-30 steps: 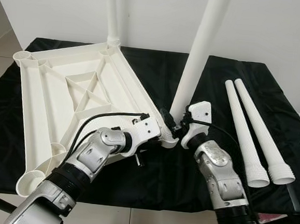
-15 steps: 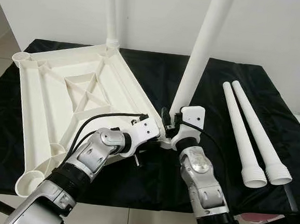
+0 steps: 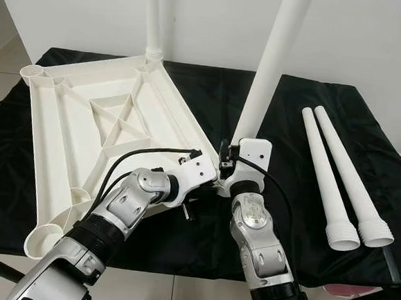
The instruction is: Building children table
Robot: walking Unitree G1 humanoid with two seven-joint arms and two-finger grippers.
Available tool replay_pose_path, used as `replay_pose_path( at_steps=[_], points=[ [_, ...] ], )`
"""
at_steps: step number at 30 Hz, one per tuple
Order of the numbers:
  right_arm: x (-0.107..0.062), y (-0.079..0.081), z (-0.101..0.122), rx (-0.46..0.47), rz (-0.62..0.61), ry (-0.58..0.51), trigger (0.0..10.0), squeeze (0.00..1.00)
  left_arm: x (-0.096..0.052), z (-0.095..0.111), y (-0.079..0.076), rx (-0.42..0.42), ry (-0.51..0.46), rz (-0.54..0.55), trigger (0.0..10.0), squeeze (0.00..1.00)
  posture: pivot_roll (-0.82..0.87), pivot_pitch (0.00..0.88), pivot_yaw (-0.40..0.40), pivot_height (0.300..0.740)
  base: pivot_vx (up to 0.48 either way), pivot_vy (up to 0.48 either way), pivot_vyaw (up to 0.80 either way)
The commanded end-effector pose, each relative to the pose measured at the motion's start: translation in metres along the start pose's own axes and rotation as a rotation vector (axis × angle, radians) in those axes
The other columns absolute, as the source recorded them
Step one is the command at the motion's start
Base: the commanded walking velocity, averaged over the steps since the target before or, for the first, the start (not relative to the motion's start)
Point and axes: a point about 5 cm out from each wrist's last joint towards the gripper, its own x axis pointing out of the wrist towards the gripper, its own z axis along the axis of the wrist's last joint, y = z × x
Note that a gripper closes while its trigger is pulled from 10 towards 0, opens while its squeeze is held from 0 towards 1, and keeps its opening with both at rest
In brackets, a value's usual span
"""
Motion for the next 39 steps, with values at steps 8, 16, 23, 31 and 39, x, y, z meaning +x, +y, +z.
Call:
replay_pose_path(
  at_steps=[8,16,23,31,39],
  points=[
    [-0.012,-0.018,-0.05,-0.013,0.005,0.232,10.0,1.0,-0.004,-0.015,0.0,-0.01,0.06,-0.016,0.0,0.0,0.04,0.142,-0.013,0.74,0.0,0.0,0.0],
    [-0.005,-0.011,-0.02,0.078,0.185,0.066,10.0,0.0,-0.004,-0.014,-0.001,-0.008,0.056,-0.025,0.0,0.0,0.04,0.141,-0.012,0.74,0.0,0.0,0.0],
    [-0.002,-0.012,-0.002,0.079,0.279,-0.024,10.0,0.0,-0.005,-0.014,-0.002,-0.005,0.054,-0.032,0.0,0.0,0.04,0.141,-0.012,0.74,0.0,0.0,0.0],
    [-0.001,-0.018,0.012,-0.018,0.458,-0.07,10.0,0.0,-0.006,-0.015,-0.002,-0.001,0.053,-0.044,0.0,0.0,0.04,0.14,-0.011,0.74,0.0,0.0,0.0],
    [0.006,-0.033,0.009,-0.088,0.485,-0.041,10.0,0.0,-0.008,-0.014,-0.005,0.009,0.043,-0.063,0.0,0.0,0.04,0.138,-0.008,0.74,0.0,0.0,0.0]
  ],
)
